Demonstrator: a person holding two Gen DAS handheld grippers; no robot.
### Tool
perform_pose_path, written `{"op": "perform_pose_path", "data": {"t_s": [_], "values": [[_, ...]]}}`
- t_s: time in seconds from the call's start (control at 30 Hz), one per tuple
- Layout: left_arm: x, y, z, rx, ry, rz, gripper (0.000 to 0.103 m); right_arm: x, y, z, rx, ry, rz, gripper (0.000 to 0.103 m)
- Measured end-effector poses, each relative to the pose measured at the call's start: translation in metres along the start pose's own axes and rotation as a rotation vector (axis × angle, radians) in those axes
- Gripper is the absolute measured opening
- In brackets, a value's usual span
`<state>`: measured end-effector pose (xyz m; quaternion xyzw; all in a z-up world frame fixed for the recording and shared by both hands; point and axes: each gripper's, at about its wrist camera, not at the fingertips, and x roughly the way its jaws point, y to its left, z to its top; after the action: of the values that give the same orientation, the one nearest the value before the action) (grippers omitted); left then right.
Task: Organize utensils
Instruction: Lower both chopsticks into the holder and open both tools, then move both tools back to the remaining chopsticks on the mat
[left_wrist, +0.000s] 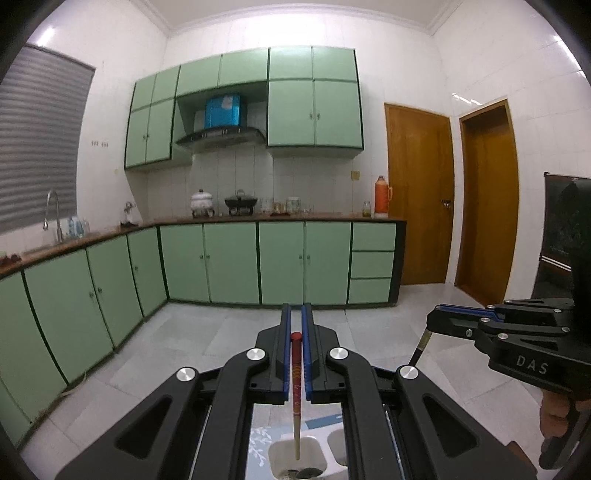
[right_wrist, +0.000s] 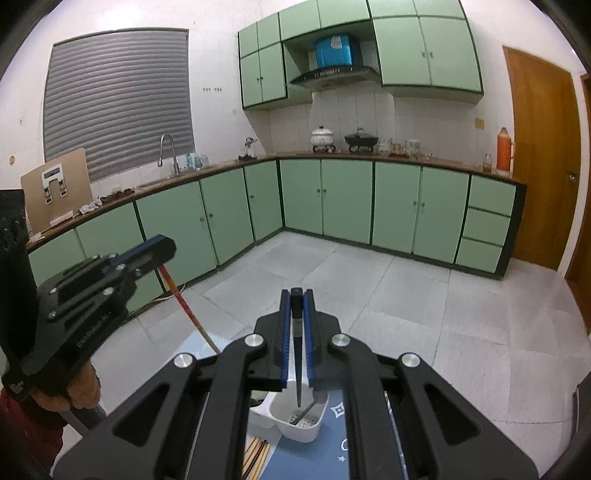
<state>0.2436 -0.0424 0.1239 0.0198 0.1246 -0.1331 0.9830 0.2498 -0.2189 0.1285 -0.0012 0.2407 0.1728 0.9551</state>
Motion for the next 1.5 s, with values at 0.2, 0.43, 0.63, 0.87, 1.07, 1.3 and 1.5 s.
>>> {"op": "perform_pose_path", "data": {"t_s": [0.2, 0.43, 0.63, 0.87, 1.07, 1.3, 1.5], "values": [[0.035, 0.009, -0.033, -0.025, 0.087, 0.009, 0.006, 0.036, -0.007, -0.025, 0.034, 0.068, 0.019, 0.006], [0.040, 0.016, -0.047, -0.043, 0.139, 0.007, 0.014, 0.038, -0.003, -0.041, 0.050, 0.096, 0.012, 0.014], [0.016, 0.017, -0.045, -0.048, 0.120, 0.008, 0.038, 0.005, -0.001, -0.042, 0.050, 0.031, -0.018, 0.035], [-0.032, 0.014, -0.060, -0.076, 0.111, 0.011, 0.053, -0.038, 0.006, -0.072, 0.057, -0.015, -0.031, 0.062], [-0.071, 0.006, -0.102, -0.069, 0.142, 0.036, 0.060, -0.067, 0.017, -0.131, 0.112, -0.021, -0.056, 0.078], [-0.096, 0.005, -0.175, -0.094, 0.277, 0.054, 0.062, -0.077, 0.029, -0.214, 0.173, 0.065, -0.089, 0.079], [-0.110, 0.003, -0.240, -0.128, 0.386, 0.074, 0.062, -0.073, 0.051, -0.282, 0.213, 0.125, -0.122, 0.078]]}}
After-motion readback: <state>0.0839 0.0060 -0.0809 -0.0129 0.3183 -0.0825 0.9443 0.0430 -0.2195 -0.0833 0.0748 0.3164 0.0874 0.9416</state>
